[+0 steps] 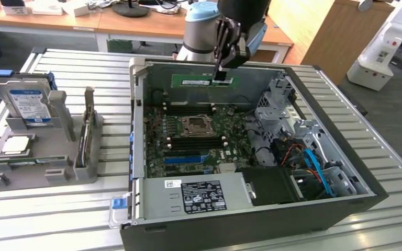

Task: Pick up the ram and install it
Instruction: 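Pick up the ram and move it above insertion slot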

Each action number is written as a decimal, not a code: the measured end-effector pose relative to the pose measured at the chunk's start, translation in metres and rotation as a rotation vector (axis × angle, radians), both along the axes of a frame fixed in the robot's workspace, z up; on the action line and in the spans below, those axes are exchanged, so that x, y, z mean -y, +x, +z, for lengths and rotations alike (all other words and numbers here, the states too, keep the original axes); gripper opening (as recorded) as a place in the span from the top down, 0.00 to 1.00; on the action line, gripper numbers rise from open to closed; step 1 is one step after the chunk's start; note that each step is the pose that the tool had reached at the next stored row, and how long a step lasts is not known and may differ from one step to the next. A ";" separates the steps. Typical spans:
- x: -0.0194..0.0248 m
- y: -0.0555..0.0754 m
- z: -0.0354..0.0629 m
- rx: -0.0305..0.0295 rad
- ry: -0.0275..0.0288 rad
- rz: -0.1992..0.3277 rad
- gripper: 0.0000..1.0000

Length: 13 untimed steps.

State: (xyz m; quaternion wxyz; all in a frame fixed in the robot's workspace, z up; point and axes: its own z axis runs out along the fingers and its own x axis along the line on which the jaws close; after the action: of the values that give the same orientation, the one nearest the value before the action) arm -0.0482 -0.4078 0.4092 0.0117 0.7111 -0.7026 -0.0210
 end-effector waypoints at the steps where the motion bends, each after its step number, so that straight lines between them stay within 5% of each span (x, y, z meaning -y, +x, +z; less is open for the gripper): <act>1: 0.0000 0.000 0.0000 0.0000 0.0000 0.000 0.88; 13: 0.0004 0.000 -0.0110 0.0082 0.0002 0.000 0.88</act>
State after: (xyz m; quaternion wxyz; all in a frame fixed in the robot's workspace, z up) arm -0.0482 -0.4082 0.3981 0.0087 0.7112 -0.7027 -0.0182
